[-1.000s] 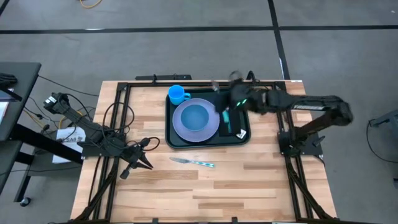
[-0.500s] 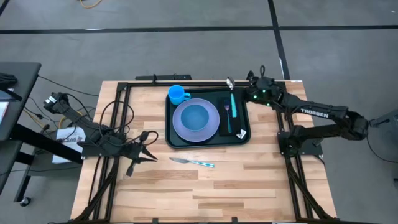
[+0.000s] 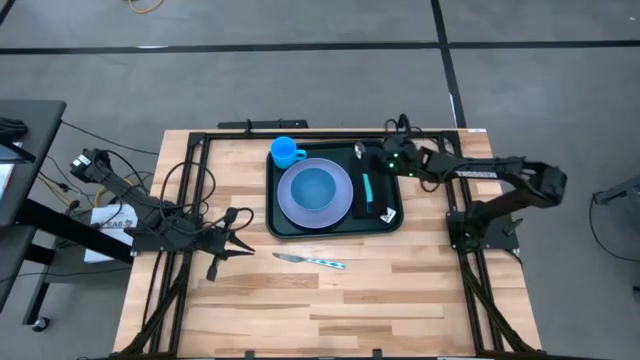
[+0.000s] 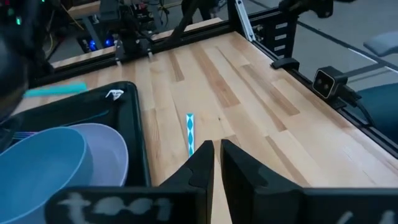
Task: Set up tray
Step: Put the blue spoon on the black napkin
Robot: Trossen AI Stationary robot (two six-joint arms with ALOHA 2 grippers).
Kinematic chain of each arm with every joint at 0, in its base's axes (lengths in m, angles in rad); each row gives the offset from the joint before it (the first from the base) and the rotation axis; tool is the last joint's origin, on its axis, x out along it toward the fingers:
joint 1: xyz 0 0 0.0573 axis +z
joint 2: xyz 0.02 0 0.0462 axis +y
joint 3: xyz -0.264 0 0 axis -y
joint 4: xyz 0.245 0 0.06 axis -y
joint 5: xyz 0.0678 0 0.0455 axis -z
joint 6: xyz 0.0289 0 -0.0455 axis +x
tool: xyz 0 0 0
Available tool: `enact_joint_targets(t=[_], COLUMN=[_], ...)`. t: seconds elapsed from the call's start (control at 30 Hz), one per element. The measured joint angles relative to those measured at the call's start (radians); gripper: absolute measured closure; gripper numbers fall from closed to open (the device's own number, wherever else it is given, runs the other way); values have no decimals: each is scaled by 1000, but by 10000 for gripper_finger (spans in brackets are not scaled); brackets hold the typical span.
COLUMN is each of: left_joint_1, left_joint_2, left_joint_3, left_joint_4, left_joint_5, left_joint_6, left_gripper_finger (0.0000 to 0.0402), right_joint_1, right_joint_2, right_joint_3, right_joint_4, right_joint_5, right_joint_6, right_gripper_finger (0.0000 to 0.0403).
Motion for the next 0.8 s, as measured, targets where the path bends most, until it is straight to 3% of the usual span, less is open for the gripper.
enact_joint_targets(t=[0.3, 0.4, 0.6, 0.8], left_joint_1=[0, 0, 0, 0], left_joint_2=[0, 1, 1, 1], left_joint_3=[-6, -7, -7, -8], left_joint_4=[34, 39, 4, -21], left_joint_5=[-11, -97, -386, -396], left_joint_6=[-99, -193, -312, -292], left_gripper_finger=[387, 387, 387, 387], right_joint_1=[-39, -50, -44, -28], right_joint_2=[92, 108, 144, 156], right_joint_3=[0, 1, 1, 0], right_joint_4=[87, 89, 82, 83], right_joint_5=[-71, -91, -106, -103], right_joint_6=[-14, -10, 19, 51], right_gripper_finger=[403, 403, 403, 403])
